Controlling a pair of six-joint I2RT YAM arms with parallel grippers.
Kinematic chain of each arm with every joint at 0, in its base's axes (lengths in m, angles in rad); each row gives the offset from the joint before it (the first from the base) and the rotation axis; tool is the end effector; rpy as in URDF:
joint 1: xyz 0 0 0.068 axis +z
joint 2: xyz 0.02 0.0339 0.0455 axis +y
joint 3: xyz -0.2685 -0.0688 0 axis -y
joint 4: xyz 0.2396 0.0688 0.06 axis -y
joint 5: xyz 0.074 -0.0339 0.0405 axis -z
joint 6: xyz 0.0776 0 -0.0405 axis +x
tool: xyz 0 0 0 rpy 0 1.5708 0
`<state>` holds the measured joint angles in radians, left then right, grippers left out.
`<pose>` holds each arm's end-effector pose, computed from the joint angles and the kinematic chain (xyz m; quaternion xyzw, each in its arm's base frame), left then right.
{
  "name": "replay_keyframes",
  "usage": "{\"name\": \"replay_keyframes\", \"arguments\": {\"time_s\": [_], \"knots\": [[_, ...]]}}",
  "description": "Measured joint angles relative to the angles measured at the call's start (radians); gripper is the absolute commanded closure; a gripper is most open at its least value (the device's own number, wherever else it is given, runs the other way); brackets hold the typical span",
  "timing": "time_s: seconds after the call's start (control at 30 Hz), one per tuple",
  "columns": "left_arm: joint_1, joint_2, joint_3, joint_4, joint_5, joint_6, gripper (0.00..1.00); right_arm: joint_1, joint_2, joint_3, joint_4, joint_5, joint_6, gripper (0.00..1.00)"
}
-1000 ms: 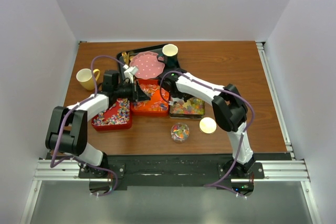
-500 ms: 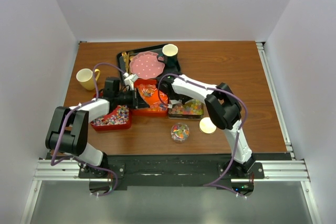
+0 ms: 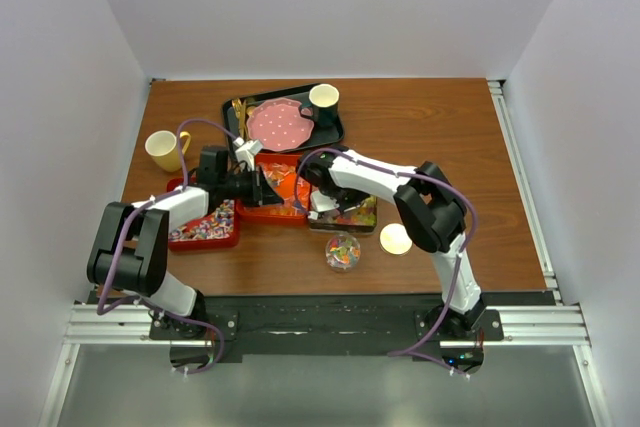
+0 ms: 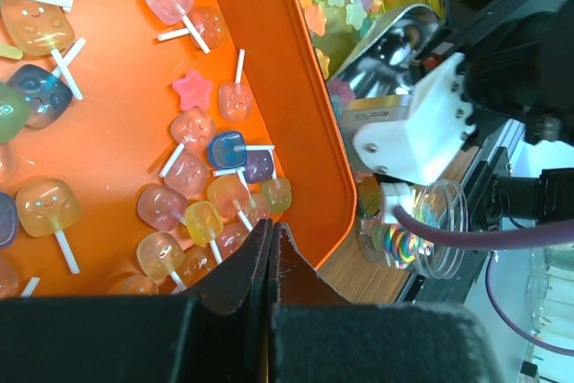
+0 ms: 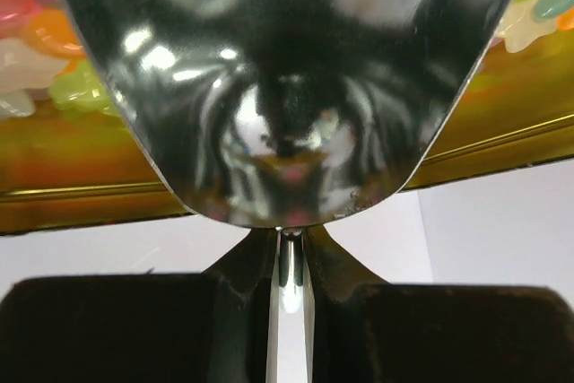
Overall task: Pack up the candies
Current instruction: Scoop the fake candies from the storage box.
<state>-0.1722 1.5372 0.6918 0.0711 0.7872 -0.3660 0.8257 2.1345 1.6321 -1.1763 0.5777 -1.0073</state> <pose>0.2929 -0.1067 0.1523 0.0657 0.8617 -0.4360 0.2513 0.2938 0.2560 0.1395 0.7688 -0.5704 0.2786 0.0773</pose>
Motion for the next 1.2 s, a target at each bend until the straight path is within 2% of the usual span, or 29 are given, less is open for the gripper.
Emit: {"name": "replay_keyframes", "arguments": {"time_s": [0.13, 0.43, 0.83, 1.03, 1.2], "knots": [[0.002, -0.004, 0.0, -0.015, -0.01, 0.003, 1.0, -0.01, -0.035, -0.008, 0.004, -0.084, 0.01, 1.0], [0.009, -0.023, 0.0, -0.036, -0.023, 0.018, 1.0, -0.05, -0.121, -0.117, 0.135, -0.365, 0.018, 1.0], [0.019, -0.051, 0.006, -0.063, -0.021, 0.045, 1.0, -0.132, -0.186, -0.147, 0.175, -0.523, 0.054, 1.0], [0.022, -0.06, 0.008, -0.066, -0.015, 0.051, 1.0, -0.181, -0.293, -0.192, 0.18, -0.55, 0.038, 1.0], [0.022, -0.06, 0.008, -0.065, -0.015, 0.063, 0.83, -0.185, -0.401, -0.199, 0.146, -0.54, 0.024, 1.0]]}}
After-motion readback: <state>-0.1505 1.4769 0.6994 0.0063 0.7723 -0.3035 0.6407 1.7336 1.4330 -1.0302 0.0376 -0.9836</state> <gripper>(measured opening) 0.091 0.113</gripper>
